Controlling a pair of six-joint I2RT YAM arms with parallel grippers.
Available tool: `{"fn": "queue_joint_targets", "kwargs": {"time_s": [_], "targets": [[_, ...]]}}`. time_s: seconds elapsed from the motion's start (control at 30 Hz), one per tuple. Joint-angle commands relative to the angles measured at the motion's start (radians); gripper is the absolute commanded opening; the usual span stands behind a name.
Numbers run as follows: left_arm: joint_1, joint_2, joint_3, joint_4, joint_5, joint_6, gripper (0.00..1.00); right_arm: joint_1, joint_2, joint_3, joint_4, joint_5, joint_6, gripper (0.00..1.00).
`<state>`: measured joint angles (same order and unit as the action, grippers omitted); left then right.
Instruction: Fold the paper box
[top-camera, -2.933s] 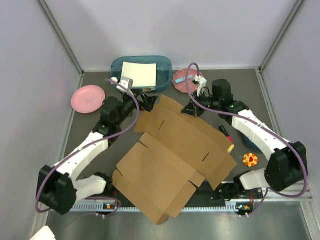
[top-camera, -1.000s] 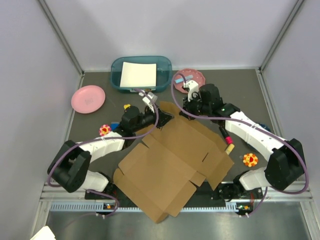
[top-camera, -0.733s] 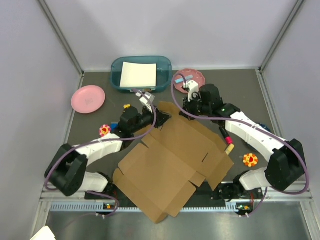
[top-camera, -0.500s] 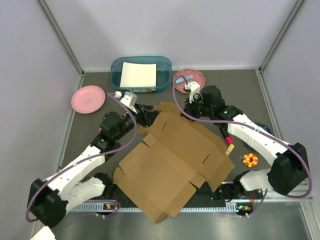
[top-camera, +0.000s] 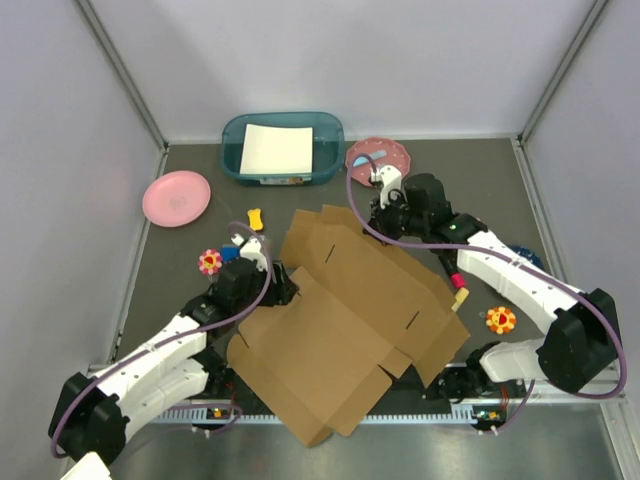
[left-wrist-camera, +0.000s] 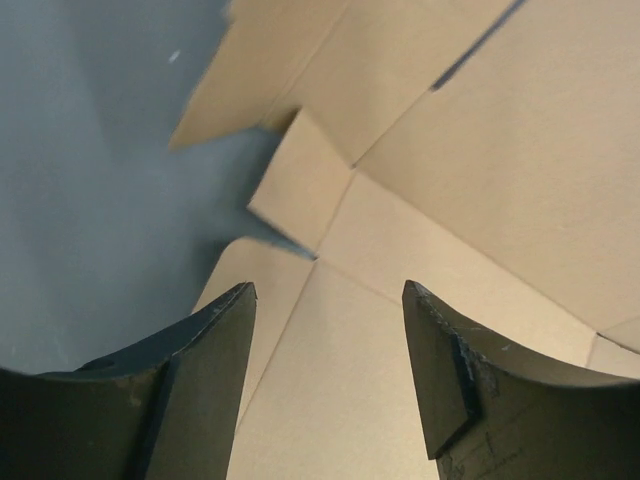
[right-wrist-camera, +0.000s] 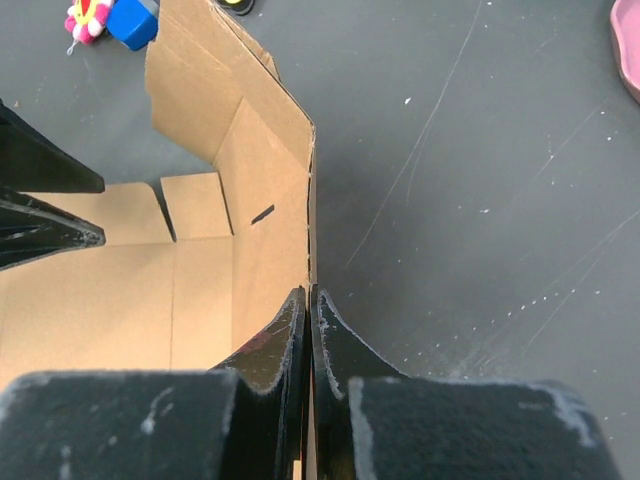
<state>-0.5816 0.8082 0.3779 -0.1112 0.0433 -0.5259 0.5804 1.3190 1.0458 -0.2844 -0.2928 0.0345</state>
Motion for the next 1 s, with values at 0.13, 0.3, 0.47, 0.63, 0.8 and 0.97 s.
{"fn": "queue_joint_targets", "kwargs": {"time_s": [0.13, 0.3, 0.47, 0.63, 0.8, 0.97], "targets": [[0.0, 0.029, -0.031, 0.048, -0.157, -0.122, 0.73, 0.018, -0.046, -0.023, 0.016, -0.006, -0.001, 0.0], [0.0, 0.107, -0.045, 0.162, -0.131, -0.103, 0.75, 0.018, -0.049, -0.024, 0.016, -0.011, -0.001, 0.0], [0.0, 0.229, -0.042, 0.224, -0.091, -0.105, 0.7, 0.019, -0.05, -0.026, 0.016, -0.011, -0.002, 0.0], [0.0, 0.269, -0.069, 0.31, -0.048, -0.12, 0.57, 0.024, -0.047, -0.02, 0.017, -0.014, -0.001, 0.0], [-0.004, 0.279, -0.076, 0.39, 0.006, -0.118, 0.5, 0.029, -0.038, -0.013, 0.019, -0.014, 0.001, 0.0], [-0.012, 0.296, -0.077, 0.436, 0.029, -0.109, 0.5, 0.029, -0.038, -0.006, 0.019, -0.014, 0.004, 0.0]]}}
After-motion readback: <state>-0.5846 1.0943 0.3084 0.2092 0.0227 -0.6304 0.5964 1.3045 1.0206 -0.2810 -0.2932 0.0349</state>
